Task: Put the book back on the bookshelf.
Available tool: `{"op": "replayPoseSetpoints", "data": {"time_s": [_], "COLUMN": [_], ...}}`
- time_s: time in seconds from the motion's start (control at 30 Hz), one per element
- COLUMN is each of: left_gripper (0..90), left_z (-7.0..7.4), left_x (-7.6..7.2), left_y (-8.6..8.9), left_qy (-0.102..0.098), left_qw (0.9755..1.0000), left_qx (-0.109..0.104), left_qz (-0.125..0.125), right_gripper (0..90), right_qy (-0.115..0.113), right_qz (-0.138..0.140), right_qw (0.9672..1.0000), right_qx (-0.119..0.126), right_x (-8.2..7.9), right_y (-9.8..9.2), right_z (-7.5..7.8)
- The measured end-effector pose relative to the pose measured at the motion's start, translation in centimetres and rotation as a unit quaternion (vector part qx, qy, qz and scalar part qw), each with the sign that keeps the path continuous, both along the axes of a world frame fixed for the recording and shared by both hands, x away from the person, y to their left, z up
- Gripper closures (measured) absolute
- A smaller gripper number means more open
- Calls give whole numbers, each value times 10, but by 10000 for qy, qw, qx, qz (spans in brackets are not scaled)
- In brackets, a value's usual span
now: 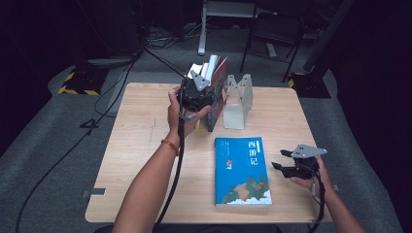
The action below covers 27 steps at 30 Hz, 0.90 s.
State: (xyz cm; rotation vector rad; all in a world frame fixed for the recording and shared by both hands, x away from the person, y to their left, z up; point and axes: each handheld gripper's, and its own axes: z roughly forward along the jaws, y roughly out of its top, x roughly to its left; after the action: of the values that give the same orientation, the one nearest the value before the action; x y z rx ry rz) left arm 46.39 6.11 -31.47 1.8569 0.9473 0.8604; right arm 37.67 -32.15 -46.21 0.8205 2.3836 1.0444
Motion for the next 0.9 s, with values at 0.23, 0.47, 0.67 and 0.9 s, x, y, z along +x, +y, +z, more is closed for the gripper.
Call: {"op": "replayPoseSetpoints", "data": {"time_s": [0.23,0.47,0.67,0.9], "left_gripper": [409,405,397,387], "left_z": [-13,-48,-72,-97], "left_x": [-27,-51,-66,-86], "left_y": [6,16,23,28], "left_qy": [20,302,528,760], "left_qw": [9991,9974,9950,9908], "left_qx": [195,368,486,656], "left_qz": [-374,-532,-688,-903], "right_gripper": [379,381,381,384], "right_qy": [25,9,68,106], "right_qz": [5,-17,-15,87], "right_qw": [10000,10000,10000,9999], "right_qx": [13,-8,-9,-22], "right_x": [0,0,0,-1], "right_y": [0,0,0,0], "right_z": [0,0,-1,-1]}}
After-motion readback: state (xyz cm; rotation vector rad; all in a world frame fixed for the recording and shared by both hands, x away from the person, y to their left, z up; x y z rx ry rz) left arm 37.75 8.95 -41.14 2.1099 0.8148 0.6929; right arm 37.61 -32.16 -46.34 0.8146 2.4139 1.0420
